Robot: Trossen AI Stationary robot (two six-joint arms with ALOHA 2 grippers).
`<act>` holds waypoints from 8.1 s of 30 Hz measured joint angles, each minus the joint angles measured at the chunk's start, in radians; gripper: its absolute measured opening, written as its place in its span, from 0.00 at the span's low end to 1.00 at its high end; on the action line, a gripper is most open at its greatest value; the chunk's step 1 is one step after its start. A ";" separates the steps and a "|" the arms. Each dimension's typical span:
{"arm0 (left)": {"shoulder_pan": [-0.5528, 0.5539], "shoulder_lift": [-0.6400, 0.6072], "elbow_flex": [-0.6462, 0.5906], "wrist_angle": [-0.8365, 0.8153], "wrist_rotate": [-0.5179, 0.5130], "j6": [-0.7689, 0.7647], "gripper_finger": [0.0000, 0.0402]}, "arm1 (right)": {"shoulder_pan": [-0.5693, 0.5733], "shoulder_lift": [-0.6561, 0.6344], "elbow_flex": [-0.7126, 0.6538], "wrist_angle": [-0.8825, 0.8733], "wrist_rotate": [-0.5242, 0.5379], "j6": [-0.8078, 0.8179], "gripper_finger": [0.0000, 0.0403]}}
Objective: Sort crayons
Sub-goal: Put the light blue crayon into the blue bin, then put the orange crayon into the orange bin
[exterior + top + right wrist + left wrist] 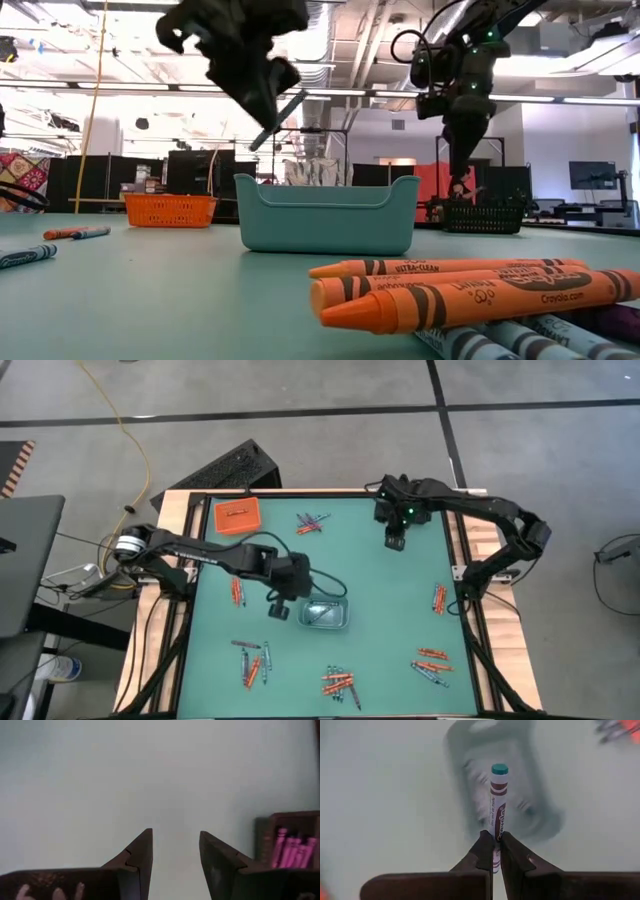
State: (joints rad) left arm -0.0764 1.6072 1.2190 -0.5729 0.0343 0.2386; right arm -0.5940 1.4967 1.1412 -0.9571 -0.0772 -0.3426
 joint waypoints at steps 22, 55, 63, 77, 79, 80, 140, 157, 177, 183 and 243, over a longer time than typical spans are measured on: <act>-0.069 0.147 -0.002 0.144 0.010 -0.067 0.00 | 0.505 -0.163 0.000 -0.174 0.000 0.354 0.38; -0.085 0.179 -0.002 0.169 0.006 -0.050 0.33 | 1.393 -0.107 0.000 0.043 0.324 1.092 0.38; -0.154 0.178 -0.002 0.170 0.004 -0.048 0.33 | 1.427 0.031 0.000 0.354 0.388 0.906 0.38; -0.302 0.150 -0.001 0.173 -0.041 -0.088 0.33 | 1.325 0.236 0.000 0.690 0.391 0.690 0.38; -0.322 0.150 -0.001 0.168 -0.042 -0.106 0.33 | 1.300 0.261 0.000 0.734 0.365 0.684 0.38; -0.333 0.150 -0.001 0.168 -0.043 -0.116 0.33 | 1.290 0.273 0.000 0.751 0.358 0.684 0.38; -0.539 0.152 -0.001 0.138 -0.260 -0.311 0.33 | 1.200 0.485 0.192 0.578 0.340 0.628 0.01; -0.542 0.152 -0.001 0.383 -0.653 -0.064 0.33 | 1.292 0.416 0.432 0.216 0.595 0.610 0.00; -0.483 0.153 -0.001 1.228 -0.468 0.474 0.33 | 1.493 0.216 0.435 0.337 1.034 0.409 0.00; -0.432 0.153 -0.001 1.260 -0.268 0.409 0.33 | 1.488 0.216 0.435 0.398 1.067 0.310 0.00; -0.397 -0.049 -0.001 0.779 -0.475 0.514 0.01 | 1.448 0.216 0.434 -0.130 1.152 0.868 0.35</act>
State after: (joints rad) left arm -0.4733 1.5585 1.2179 0.2062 -0.4402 0.7522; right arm 0.8539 1.7126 1.5753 -1.0867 1.0749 0.5255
